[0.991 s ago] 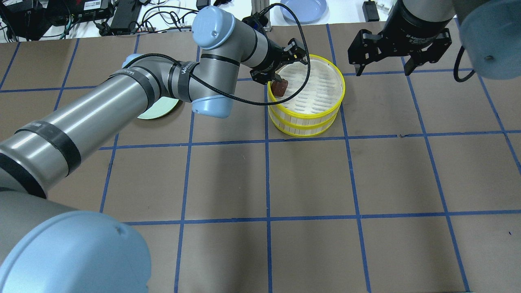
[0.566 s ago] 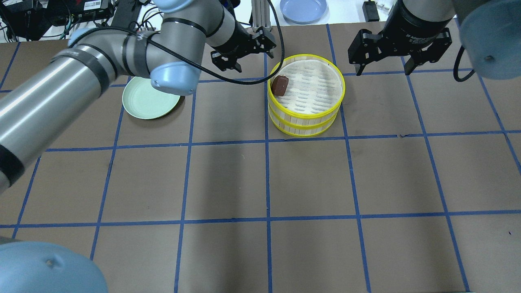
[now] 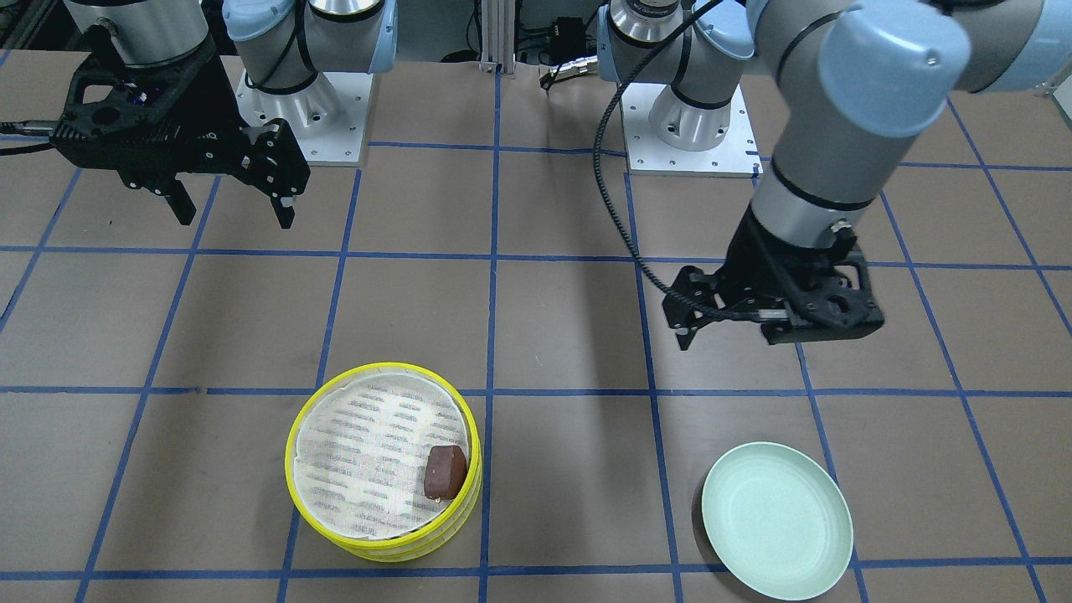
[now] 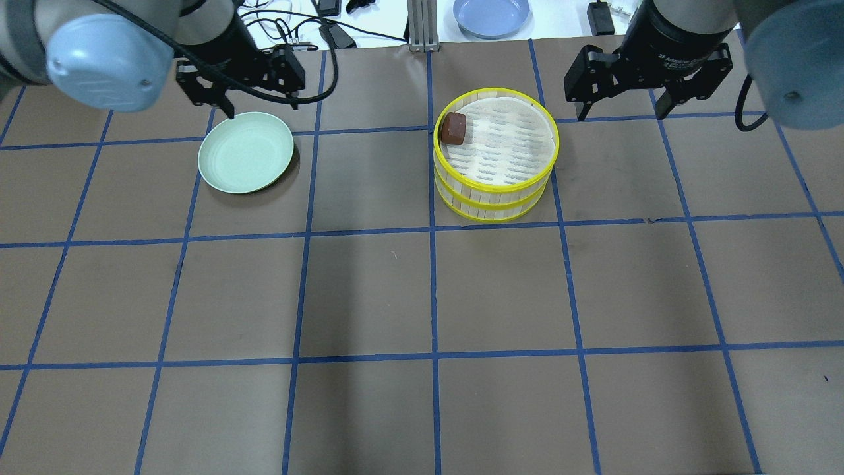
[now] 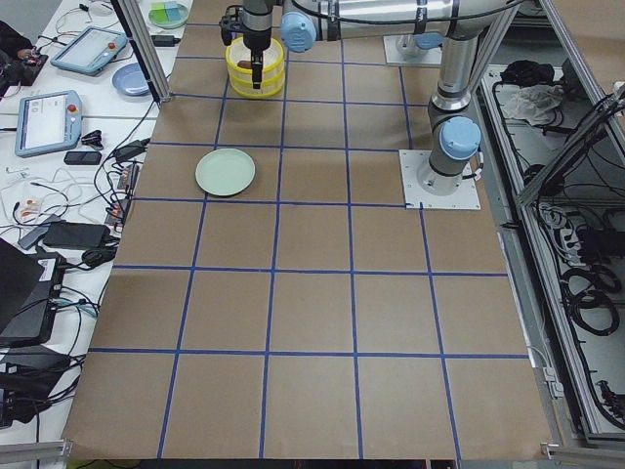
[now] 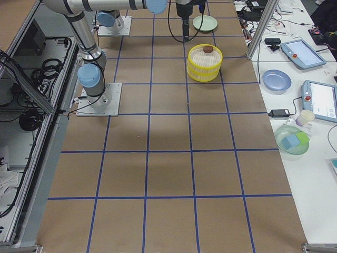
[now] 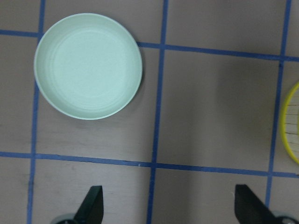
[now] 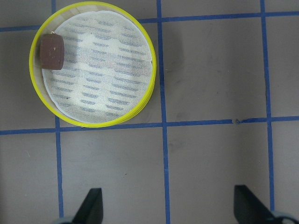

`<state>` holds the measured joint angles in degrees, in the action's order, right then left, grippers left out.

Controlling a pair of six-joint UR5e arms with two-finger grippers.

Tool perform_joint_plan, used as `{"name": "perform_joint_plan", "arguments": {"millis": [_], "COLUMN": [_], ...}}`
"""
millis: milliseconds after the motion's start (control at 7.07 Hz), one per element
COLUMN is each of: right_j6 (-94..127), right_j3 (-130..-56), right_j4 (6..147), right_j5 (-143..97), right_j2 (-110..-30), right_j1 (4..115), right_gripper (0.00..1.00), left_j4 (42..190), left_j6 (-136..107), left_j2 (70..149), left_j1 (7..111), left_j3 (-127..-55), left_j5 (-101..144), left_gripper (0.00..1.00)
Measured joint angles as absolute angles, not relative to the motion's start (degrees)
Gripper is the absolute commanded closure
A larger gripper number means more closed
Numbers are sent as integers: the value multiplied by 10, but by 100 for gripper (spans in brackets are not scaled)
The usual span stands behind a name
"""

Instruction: Stack buns with steamer

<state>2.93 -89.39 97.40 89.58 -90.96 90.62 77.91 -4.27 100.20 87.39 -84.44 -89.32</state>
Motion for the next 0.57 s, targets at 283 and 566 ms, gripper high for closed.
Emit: {"name": "perform_joint_plan", "arguments": {"millis": [283, 566], "right_j6": [29, 29], "right_j3": [-894, -894], "right_j4": [975, 976], "right_j5": [897, 897], "right_j2": [-910, -910], "right_j1": [906, 906], "right_gripper": [0, 0], "left_j4": [820, 845], "left_j6": [7, 22], "left_j2": [968, 948], "left_j1": [814, 801], "left_j3": [-849, -854], "left_j5": [-896, -895], "left_gripper": [0, 0]}}
